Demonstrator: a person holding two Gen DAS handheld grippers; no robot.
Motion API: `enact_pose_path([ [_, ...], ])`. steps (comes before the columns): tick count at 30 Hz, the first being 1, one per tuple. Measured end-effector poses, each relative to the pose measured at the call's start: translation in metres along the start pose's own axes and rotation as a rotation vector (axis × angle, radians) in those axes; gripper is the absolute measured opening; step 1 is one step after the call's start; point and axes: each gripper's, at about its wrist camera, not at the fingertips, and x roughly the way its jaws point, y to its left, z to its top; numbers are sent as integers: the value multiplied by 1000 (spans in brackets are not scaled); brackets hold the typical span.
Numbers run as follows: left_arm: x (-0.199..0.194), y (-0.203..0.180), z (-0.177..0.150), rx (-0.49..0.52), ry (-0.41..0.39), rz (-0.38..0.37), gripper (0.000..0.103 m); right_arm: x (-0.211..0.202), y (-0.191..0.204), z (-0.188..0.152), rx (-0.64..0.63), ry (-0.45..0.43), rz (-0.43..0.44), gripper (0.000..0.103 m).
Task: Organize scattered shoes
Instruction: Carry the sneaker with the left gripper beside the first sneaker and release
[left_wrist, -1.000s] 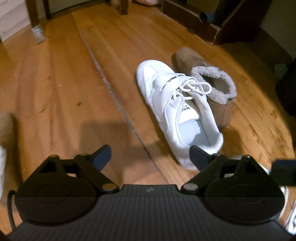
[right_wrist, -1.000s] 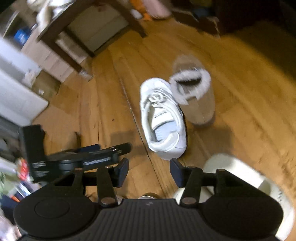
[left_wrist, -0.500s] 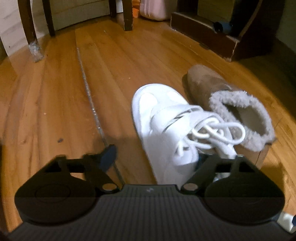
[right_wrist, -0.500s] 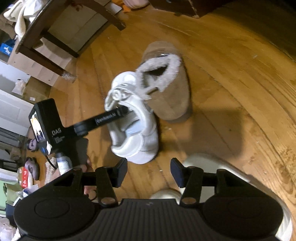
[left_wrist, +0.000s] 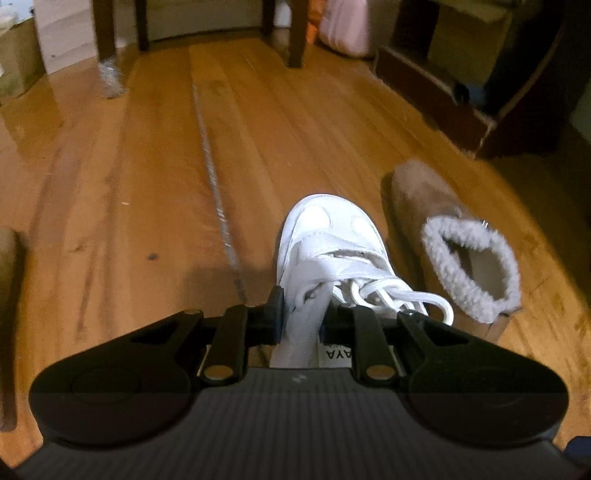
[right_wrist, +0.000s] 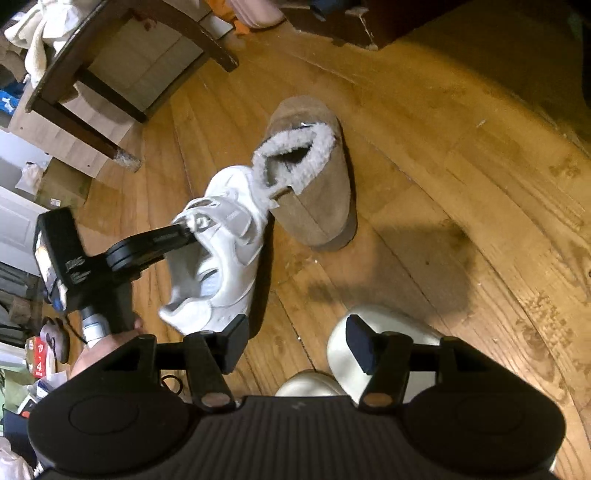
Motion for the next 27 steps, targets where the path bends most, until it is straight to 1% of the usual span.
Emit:
enact_pose_path([
  [3,-34,15,2,-15,-21,-16,16,-10,9,-5,-21,-1,3,60],
  [6,-84,35,-2,-12,-60,-26,16,-22,28,-13,-60,7,20,60],
  [7,-103,43,-5,-9,-72,-25,17,-25,35,-16,-61,21,38,61],
  [11,-179,84,-30,-9,-109,10,17,-32,65,-34,-23,163,202,61],
  [12,-196,95,-38,-12,-117,22,17,-33,72,-37,-27,181,217,61],
  [14,-213,108,-48,-23,-123,38,17,-36,100,-54,-86,240,241,61],
  [16,-243,138,-75,-62,-113,71,17,-35,119,-67,-130,272,252,65],
  [18,-271,168,-105,-103,-93,107,17,-32,142,-84,-183,314,264,65],
  [20,-288,191,-132,-146,-67,138,17,-23,169,-108,-255,373,271,65],
  [22,-302,214,-160,-207,-40,163,18,-19,184,-123,-298,407,275,65],
  [24,-312,234,-186,-268,-14,184,18,-8,206,-148,-376,451,276,65],
  [25,-313,241,-194,-283,-6,192,18,-3,218,-160,-417,473,276,65],
  [27,-314,254,-213,-309,11,202,18,3,235,-176,-480,488,272,65],
])
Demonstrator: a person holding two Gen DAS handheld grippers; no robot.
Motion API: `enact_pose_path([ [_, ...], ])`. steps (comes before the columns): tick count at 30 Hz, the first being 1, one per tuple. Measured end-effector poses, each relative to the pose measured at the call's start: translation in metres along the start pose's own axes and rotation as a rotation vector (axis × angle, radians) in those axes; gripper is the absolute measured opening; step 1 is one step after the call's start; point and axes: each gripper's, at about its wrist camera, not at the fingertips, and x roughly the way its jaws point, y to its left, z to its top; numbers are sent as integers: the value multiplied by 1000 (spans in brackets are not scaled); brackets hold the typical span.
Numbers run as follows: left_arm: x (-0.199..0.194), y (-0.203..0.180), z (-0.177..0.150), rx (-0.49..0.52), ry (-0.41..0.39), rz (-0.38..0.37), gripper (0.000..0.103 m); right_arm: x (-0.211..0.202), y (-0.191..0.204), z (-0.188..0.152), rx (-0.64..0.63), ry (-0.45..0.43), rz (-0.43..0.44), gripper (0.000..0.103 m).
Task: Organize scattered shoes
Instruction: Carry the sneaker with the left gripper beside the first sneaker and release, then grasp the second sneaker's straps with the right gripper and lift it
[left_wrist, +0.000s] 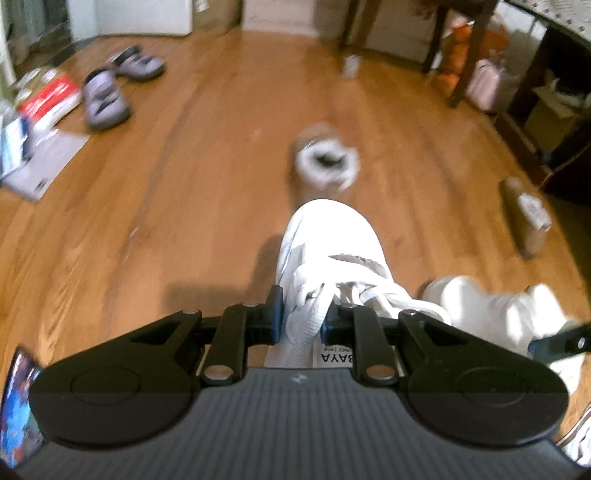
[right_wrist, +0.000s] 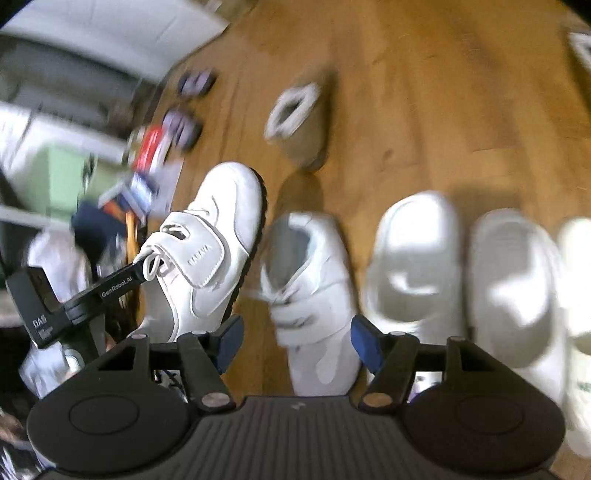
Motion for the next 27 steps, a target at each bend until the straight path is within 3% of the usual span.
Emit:
enact_pose_path([
  [3,22,37,-23,-73,61,-7,19,31,43,-5,-157,35,-32,65],
  [5,34,46,-29,-62,103,-13,26,46,68,-9,-263,42,-57,65],
  [9,54,74,-47,-137,260,-54,40,78,112,-20,-519,96,-120,65],
  [10,54,79,-51,-146,284,-66,49,86,121,-24,-589,119,-134,65],
  [11,51,86,-56,-168,289,-88,68,94,130,-28,-659,142,-148,65],
  [13,45,95,-63,-204,295,-113,88,110,147,-32,-781,185,-173,65],
  [18,43,112,-79,-241,349,-129,88,140,175,-33,-956,253,-158,64],
  [20,44,114,-87,-228,375,-143,88,155,186,-37,-1016,298,-127,58],
  [27,36,113,-100,-174,408,-148,89,185,194,-48,-1238,323,-157,60],
])
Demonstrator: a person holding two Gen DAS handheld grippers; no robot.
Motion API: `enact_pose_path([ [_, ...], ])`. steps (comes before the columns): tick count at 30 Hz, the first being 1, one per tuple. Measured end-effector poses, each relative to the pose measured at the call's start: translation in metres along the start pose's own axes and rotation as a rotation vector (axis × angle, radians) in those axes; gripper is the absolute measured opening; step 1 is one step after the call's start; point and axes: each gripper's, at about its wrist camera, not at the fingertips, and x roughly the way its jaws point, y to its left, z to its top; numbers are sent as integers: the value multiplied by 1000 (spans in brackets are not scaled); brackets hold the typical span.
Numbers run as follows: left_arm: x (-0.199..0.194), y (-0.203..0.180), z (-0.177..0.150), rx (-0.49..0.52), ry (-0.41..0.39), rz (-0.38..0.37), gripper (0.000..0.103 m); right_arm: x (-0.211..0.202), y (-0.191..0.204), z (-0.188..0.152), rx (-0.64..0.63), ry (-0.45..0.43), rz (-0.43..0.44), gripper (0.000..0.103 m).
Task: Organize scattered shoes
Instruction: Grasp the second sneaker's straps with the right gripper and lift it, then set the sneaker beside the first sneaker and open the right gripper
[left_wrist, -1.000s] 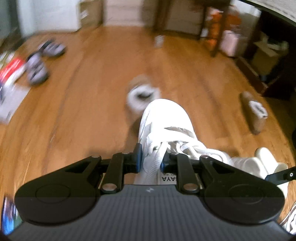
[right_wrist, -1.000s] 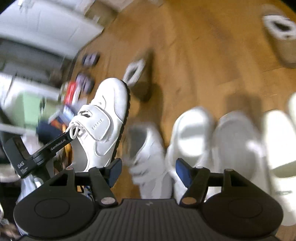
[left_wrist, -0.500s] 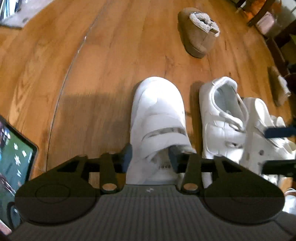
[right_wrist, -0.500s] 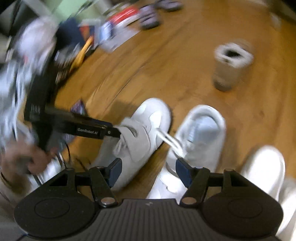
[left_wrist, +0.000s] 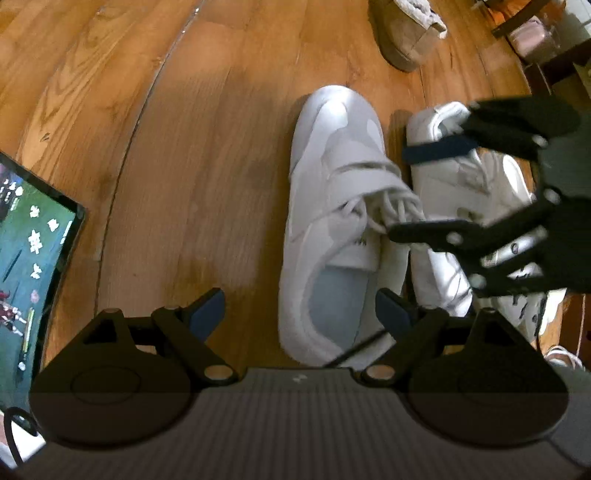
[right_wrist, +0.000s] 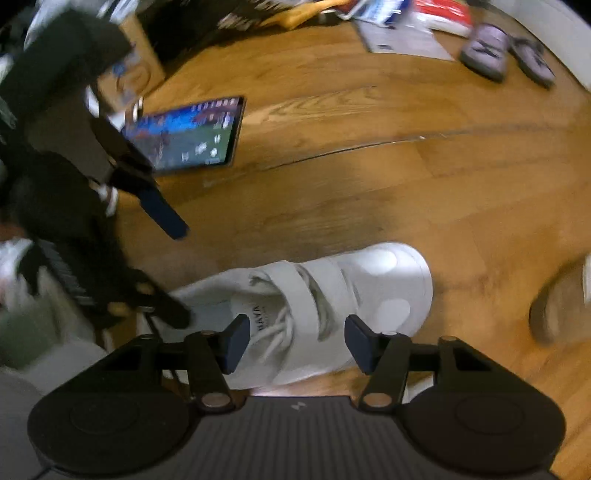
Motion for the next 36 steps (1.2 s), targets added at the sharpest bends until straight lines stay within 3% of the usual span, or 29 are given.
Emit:
enact_pose_path([
  [6,-3,-9,-1,56,-15,-15,89,27,-5,6,-12,46,-78,58],
  [9,-4,-12,2,65,-20,-30,89,34,-9,12,52,58,-65,37],
  [12,-13,-9,3,54,-38,-21,89,31,-17,13,169,53,-51,34],
  [16,-39,-4,7,44,-98,-7,89,30,-48,13,462,34,-45,34],
  [24,-69,1,15,33,-176,-9,90,20,-106,-17,1058,-31,80,35],
  [27,-74,14,22,-30,-197,-43,90,19,-117,-38,1293,-42,208,35],
  [32,-62,12,33,-18,-183,-32,90,29,-120,-75,1619,-36,435,35],
  [36,-52,6,38,9,-160,-46,90,36,-103,-119,1890,-19,546,35],
])
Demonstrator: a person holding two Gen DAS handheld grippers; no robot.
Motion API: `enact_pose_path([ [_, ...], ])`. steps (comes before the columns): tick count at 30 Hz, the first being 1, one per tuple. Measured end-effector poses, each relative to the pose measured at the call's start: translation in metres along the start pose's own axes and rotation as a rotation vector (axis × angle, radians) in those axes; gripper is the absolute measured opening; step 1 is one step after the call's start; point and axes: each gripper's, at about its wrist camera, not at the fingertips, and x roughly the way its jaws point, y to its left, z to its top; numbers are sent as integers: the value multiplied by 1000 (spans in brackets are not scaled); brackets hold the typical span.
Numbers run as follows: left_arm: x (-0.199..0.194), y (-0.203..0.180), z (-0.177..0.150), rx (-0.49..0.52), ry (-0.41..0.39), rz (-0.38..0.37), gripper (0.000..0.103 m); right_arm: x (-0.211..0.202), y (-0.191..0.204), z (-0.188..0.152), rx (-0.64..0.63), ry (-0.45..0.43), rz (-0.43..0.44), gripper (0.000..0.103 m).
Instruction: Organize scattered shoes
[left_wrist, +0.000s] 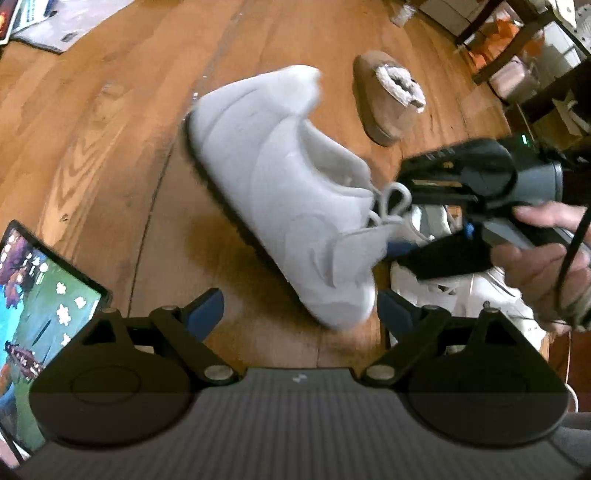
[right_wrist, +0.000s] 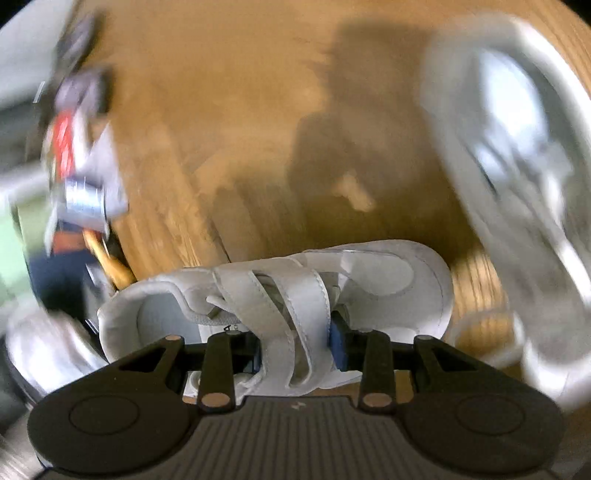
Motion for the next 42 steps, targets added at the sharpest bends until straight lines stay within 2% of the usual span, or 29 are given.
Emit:
enact_pose_path([
  [2,7,-1,1,4,20,-11,90,-5,-28,-6,131,14,20,43],
  [3,9,-1,0,3,29,-13,90,-6,-34,-7,146,22,16,49],
  [7,18,0,1,-1,60,-14,90,-24,-42,-18,6,42,-58,66],
  [9,22,0,1,-1,65,-3,90,-32,-33,-19,-93,39,-67,66],
  [13,27,-1,1,-9,66,-2,90,-49,9,-23,-463,-117,-130,66],
  [15,30,-1,0,-14,71,-4,90,-48,36,-32,-653,-192,-194,65],
  [17,33,-2,-1,-12,79,13,90,-35,64,-43,-886,-285,-299,64],
  [19,39,-3,0,-10,85,20,90,-23,80,-44,-966,-306,-379,58],
  [20,41,-3,0,-14,87,19,90,-9,84,-40,-967,-296,-410,57],
  [21,42,-3,0,-17,89,16,90,-1,87,-38,-968,-275,-426,50],
  [22,42,-2,0,-19,92,16,90,12,88,-31,-970,-234,-459,35],
  [23,43,-1,-1,-20,93,19,90,20,88,-26,-972,-211,-477,35],
  [25,43,0,-1,-18,96,30,90,12,86,-23,-949,-177,-494,25],
  [27,43,0,0,-12,94,28,90,0,81,-23,-930,-135,-528,21],
  [29,44,-1,0,-7,91,17,90,-13,71,-26,-917,-73,-637,19],
  [31,47,-3,1,-1,90,3,90,-22,62,-30,-897,-42,-703,19],
  [34,58,-9,5,5,101,-17,90,-40,49,-37,-867,-85,-699,28],
  [35,62,-12,6,7,107,-25,90,-45,47,-42,-898,-115,-689,32],
  [37,66,-15,7,15,110,-36,90,-53,50,-56,-1002,-162,-678,54],
  [40,68,-21,10,36,106,-33,90,-65,59,-74,-1118,-261,-719,61],
  [42,70,-23,11,40,102,-23,90,-68,62,-71,-1155,-308,-777,72],
])
